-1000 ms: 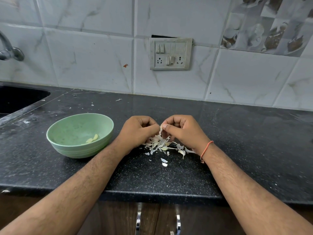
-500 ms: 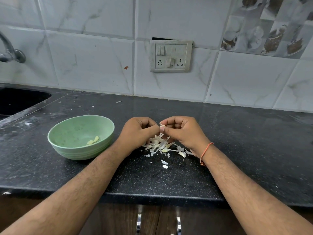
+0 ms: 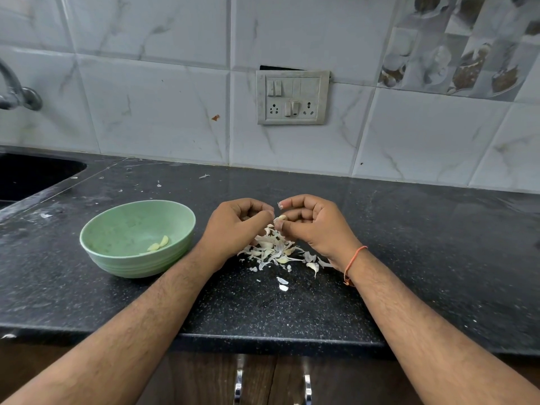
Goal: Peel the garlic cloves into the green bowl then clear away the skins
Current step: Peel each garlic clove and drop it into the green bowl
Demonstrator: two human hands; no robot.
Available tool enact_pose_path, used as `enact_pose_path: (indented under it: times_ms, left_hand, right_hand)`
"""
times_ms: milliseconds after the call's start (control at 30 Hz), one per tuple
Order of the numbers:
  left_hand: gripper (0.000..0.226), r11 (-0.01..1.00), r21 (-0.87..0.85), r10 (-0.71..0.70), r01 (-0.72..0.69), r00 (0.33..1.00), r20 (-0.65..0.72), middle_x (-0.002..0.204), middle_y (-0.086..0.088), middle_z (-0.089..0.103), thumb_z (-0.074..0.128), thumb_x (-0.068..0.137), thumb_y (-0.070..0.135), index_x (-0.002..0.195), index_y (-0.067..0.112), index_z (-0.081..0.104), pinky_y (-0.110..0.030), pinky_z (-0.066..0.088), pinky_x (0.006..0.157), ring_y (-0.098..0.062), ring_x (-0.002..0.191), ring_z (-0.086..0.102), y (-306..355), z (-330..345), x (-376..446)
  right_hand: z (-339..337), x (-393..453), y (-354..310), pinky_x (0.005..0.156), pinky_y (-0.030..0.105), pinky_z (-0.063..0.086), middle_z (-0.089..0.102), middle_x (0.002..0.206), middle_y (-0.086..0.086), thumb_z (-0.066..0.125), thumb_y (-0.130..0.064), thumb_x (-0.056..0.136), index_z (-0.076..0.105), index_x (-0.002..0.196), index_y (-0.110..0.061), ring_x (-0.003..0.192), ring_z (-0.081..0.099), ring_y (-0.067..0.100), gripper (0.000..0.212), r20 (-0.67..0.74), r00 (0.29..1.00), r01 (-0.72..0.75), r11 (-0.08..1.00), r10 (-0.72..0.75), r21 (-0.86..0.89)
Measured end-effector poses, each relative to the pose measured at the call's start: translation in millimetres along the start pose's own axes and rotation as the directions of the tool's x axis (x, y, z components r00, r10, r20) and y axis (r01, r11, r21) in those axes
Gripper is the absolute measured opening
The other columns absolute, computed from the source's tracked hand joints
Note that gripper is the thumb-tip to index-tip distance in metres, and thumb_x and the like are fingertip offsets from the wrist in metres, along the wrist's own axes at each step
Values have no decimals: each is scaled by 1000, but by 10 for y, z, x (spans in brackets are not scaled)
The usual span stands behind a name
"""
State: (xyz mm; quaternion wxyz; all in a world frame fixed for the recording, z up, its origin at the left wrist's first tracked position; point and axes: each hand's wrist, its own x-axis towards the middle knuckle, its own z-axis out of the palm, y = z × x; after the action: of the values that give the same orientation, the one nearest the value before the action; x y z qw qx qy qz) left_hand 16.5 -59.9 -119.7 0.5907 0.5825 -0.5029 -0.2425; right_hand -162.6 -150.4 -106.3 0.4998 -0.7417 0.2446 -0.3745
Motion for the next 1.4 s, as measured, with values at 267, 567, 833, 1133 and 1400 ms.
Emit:
enact_pose_path:
  times_ms: [267,567,833,1133,1400]
  left_hand:
    - [11,997,32,61,-63,996,64,84,-11,79,77,98,30,100,22,84,-31,57,61,-15,71,72,-31,-14,0]
    - [12,992,96,82,-85,996,40,77,-5,78,74,100,34,98,25,81,-52,66,71,-21,67,72,-62,-12,31]
    - [14,989,117,83,-86,996,34,79,-5,78,70,103,35,97,25,79,-58,65,73,-33,70,74,-71,-20,40]
    - [16,990,124,70,-73,997,25,78,-5,78,67,105,31,98,22,78,-33,60,61,-18,61,68,-36,-16,26]
    - [16,990,119,73,-75,997,27,79,-3,78,68,104,33,98,23,78,-39,64,67,-20,69,70,-46,-15,28]
  right_hand:
    - [-19,-10,1,88,45,65,81,94,16,87,-5,84,72,117,-9,86,77,25,37,15,1000,-2,1000,2,19]
    - [-5,7,11,79,41,66,79,94,24,87,1,83,72,110,-4,83,74,29,31,-24,1000,-18,998,19,66]
    - [-17,8,15,69,28,61,79,84,14,87,0,83,79,96,-7,75,75,19,16,-79,997,-9,999,12,44]
    - [-25,11,23,70,28,62,80,86,15,83,-4,89,81,102,-8,78,77,24,14,-119,993,17,1000,-15,20]
    - [-40,57,76,83,48,65,80,87,13,79,-6,94,81,108,-13,81,78,28,16,-140,990,14,1000,-15,-4]
